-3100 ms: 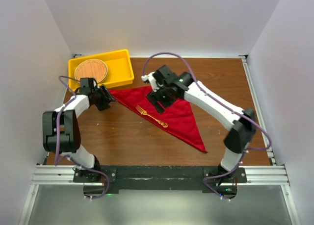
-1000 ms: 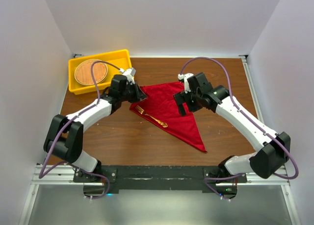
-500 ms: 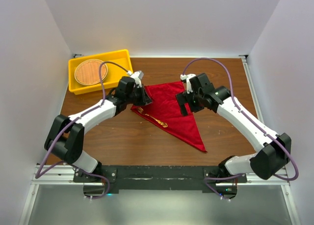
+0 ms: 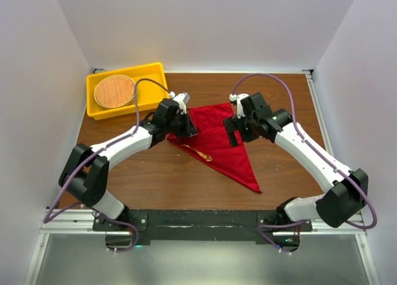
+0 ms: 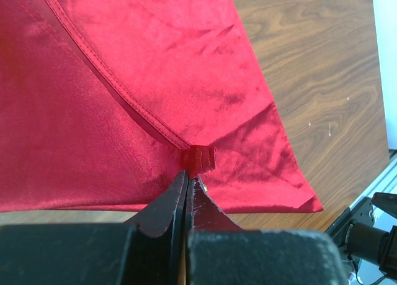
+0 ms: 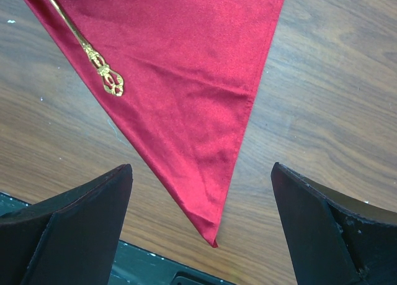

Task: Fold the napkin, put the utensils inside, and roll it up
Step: Fold the napkin

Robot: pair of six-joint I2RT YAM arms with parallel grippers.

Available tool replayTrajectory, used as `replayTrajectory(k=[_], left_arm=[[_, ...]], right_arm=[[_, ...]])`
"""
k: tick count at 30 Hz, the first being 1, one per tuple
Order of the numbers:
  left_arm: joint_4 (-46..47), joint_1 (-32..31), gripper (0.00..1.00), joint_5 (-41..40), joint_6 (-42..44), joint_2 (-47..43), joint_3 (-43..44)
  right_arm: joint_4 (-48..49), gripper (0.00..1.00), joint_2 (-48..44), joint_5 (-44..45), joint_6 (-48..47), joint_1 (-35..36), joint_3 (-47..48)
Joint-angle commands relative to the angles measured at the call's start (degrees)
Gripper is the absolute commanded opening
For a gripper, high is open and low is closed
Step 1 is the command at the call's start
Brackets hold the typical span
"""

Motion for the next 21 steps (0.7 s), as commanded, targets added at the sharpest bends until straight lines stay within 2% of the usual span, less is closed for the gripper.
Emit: replayTrajectory(k=[1,21], left_arm=[[0.2,-1.2,0.02,-0.1,0.6,1.7,3.4],[0.6,-3.5,0.05,4.2,0.6,10.7,3.7]], right_arm=[[1.1,0.98,-2.4,-0.7,1.1,-0.5,-0.4],[0.8,0.98,-3.2,-1.0,1.1,-1.2,-1.5]])
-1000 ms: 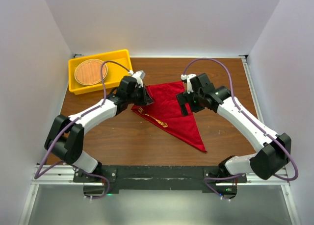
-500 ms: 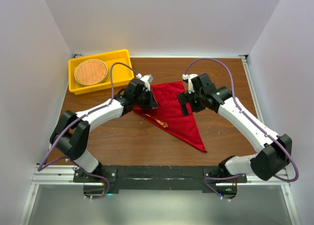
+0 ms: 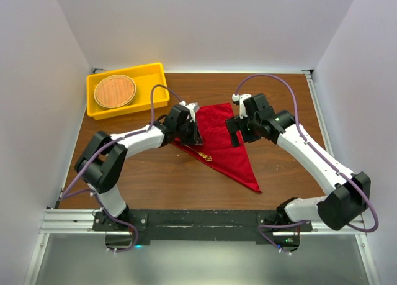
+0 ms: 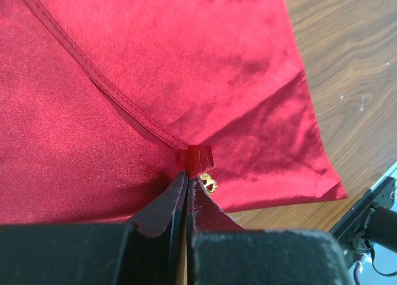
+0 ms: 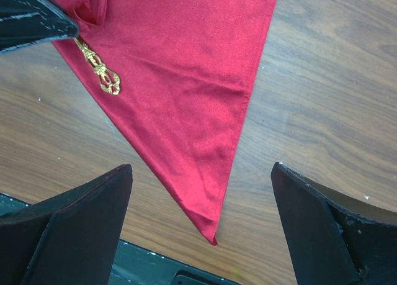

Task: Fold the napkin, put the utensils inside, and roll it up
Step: Fold the napkin

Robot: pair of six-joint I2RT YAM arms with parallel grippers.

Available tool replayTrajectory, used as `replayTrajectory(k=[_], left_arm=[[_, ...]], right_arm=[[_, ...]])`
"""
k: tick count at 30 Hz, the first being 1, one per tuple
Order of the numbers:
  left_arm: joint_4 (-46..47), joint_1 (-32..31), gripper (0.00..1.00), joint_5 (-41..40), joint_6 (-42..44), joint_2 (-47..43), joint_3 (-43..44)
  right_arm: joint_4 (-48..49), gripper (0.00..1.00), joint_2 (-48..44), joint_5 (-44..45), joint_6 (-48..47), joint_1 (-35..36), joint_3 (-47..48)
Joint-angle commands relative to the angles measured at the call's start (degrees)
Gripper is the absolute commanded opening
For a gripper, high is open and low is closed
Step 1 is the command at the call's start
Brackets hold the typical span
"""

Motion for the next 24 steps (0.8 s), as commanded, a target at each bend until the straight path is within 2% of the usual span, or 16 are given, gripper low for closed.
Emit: replayTrajectory(k=[1,24], left_arm=[[0.5,-0.4,0.05,2.0,0.6,1.3,1.9],[-0.2,-1.2,0.10,2.5,2.3,2.3,-2.0]], right_arm=[[0.7,0.98,-1.9,-1.1,0.8,-0.3,-0.5],[0.6,0.98,-0.4,-1.7,1.4,-0.6,-1.0]])
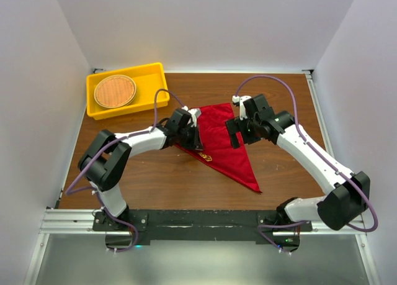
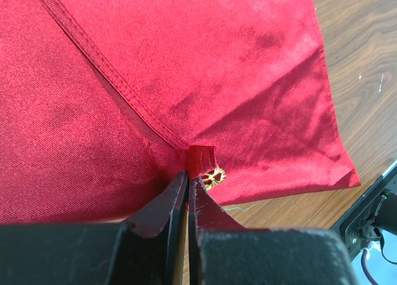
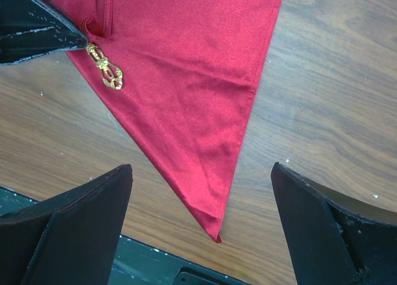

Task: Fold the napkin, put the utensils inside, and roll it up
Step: Fold the napkin

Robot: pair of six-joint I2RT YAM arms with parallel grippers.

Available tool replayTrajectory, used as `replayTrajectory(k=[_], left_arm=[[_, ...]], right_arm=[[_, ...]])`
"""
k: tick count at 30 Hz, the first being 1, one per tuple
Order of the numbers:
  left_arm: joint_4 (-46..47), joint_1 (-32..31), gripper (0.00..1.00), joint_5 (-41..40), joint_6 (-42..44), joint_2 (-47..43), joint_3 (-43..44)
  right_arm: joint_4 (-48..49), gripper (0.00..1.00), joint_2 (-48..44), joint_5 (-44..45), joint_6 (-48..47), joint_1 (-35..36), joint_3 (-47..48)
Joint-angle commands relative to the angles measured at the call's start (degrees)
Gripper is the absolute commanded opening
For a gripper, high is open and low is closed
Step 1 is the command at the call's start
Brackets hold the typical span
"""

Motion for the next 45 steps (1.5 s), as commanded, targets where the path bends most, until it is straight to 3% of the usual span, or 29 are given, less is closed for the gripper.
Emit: replayTrajectory(k=[1,8,16,25,29,35,40,45], left_arm=[[-0.2,-0.5,0.10,0.8,1.8,0.3,-0.9],[-0.5,-0.6,0.13,0.3,2.5,0.3,-1.9],[0.6,-0.5,0.39,1.3,3.4,-0.2,-1.7],[0.5,-0.4,0.47,5.2,4.1,-8.4,-0.2],[0.7,0.1,0.38,4.6,2.9,-9.9,-0.9],[3.3,0.4,0.19,7.2,1.2,-4.5,-1.0],[5.0,0.2,0.14,10.0,0.3,1.5,-2.5],[6.0,0.4,0.15,8.2,0.9,-2.1,-2.6]], right_arm=[[0.6,0.98,-0.6,-0.3,0.8,-0.2,-0.1],[0.5,0.98,-0.9,0.0,0.8,-0.4,-0.6],[0.6,0.98,-1.0,-0.7,1.7,-0.5,-1.1],[-0.4,0.98,1.2,-1.8,4.2,-0.4,0.4],[-0.5,0.98,1.9,-1.8,5.4,-0.5,0.5],[-0.9,0.98,1.7,-1.7,8.6,-0.5,0.8],[-2.9,0.98,2.4,-4.5,11.6,-0.6,2.3],[-6.1,0.98,2.9,-5.1,17.0,-1.3,0.4]])
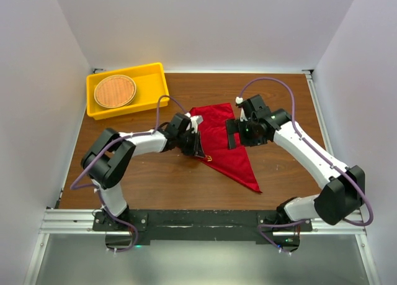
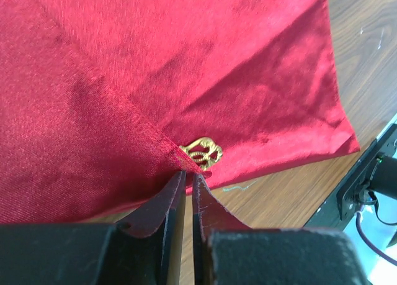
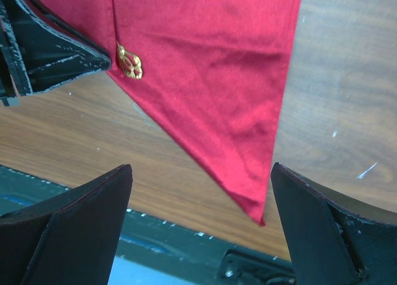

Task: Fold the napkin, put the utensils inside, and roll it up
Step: Fold the napkin

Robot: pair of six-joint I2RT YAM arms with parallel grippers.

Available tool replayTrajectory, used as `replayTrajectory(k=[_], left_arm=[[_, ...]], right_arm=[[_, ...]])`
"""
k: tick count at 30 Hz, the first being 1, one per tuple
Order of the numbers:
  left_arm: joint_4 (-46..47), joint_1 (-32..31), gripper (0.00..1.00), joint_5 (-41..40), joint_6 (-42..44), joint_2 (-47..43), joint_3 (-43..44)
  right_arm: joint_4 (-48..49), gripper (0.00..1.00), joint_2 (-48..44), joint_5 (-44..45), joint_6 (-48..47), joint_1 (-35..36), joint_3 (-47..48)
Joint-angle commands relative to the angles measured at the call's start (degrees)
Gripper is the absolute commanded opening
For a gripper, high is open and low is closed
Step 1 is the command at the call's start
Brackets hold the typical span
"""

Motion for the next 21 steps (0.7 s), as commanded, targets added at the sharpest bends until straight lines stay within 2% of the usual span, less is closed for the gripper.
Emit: replayTrajectory(k=[1,5,7,11,16,21], left_arm=[[3.1,0.2,0.15,-0.1,-0.2,-5.2,1.3],[-4.9,0.2,0.24,-1.7,-0.7,-13.7,5.0],[-7.0,0.3,0.28,-1.6,-0.4,-17.1,5.3],[-13.1,0.3,0.29,0.5,1.5,-24.6,5.0],[-15.9,0.2,0.30,2.9,0.6,-34.0,0.2],[-16.9,0.3,0.30,4.2,1.8,-40.3,-3.2]], right_arm=[[-2.9,0.98,-1.2,-1.9,7.4,-1.4,-1.4],[-0.8,0.98,-4.7,-4.5,16.8,-6.1,-12.2],[-0.2,0.94,-7.4,-6.2,19.8,-9.8,-16.1],[0.9,0.89,-13.6,-7.2,27.3,-15.1,-25.6],[-5.9,0.75,-16.9,-1.5,27.9,-19.3,-28.0],[-7.1,0.65,-22.1,-4.6,28.2,-19.4,-33.0]])
